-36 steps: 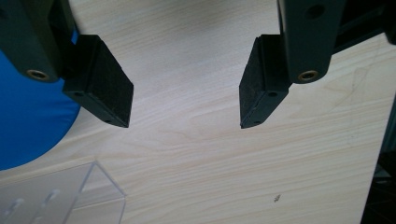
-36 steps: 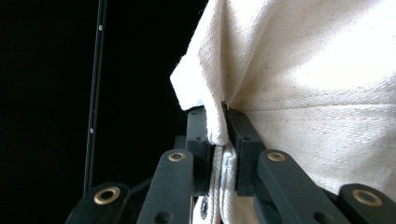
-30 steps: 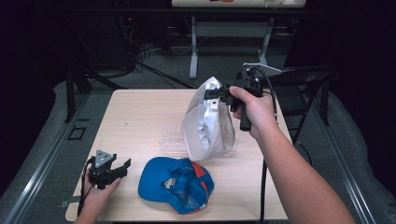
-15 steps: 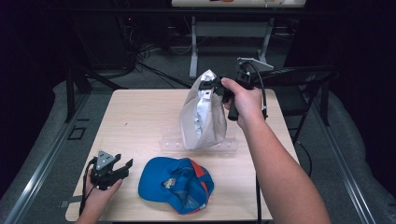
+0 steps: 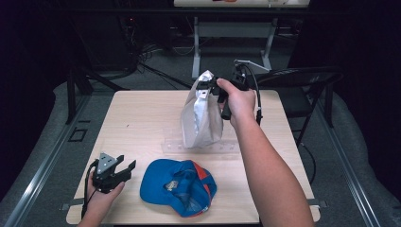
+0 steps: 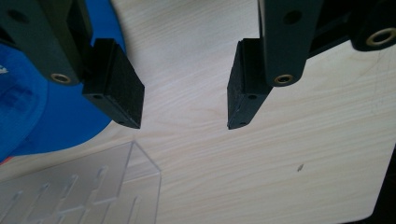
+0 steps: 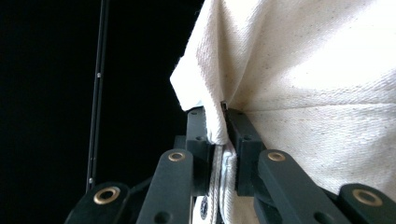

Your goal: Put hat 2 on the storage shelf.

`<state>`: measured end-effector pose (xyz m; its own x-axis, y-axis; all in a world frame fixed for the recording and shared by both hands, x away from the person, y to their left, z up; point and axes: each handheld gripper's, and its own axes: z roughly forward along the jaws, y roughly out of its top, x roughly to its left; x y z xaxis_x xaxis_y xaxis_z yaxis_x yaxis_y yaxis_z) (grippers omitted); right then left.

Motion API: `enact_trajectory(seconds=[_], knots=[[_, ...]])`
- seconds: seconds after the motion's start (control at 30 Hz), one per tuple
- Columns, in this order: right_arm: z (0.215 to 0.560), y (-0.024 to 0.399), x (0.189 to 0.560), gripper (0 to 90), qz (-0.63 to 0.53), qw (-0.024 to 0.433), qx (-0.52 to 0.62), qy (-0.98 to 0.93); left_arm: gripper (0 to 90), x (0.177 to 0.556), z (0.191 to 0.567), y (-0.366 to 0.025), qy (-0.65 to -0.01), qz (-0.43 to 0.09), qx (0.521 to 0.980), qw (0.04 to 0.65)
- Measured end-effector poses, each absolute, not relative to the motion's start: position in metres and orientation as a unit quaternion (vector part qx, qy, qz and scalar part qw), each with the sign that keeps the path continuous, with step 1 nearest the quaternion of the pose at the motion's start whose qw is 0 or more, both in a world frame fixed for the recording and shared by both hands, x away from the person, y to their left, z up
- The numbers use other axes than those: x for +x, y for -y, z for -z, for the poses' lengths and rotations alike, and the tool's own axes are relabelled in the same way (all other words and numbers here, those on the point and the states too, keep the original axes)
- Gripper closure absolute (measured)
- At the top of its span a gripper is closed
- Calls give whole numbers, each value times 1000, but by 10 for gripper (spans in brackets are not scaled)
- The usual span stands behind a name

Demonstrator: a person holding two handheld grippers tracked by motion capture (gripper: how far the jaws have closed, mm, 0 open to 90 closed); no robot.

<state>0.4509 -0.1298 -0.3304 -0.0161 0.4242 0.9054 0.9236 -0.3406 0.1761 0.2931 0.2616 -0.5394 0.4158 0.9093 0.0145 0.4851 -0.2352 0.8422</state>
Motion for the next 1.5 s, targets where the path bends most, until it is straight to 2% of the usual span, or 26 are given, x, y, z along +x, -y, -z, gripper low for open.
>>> enact_trajectory(seconds=[0.37,0.73,1.23,1.33,1.5], knots=[[340,119,457,805,486,253,-659,516,446,291,517,-221,-413,-273,760,421],[340,119,456,804,489,250,-658,516,451,309,503,-163,-380,-266,778,424],[342,118,455,803,492,250,-655,516,437,318,498,-111,-349,-269,799,408],[342,118,455,803,491,253,-655,516,449,322,502,-102,-348,-282,807,385],[343,117,454,803,490,253,-653,519,520,329,510,-96,-356,-294,811,360]])
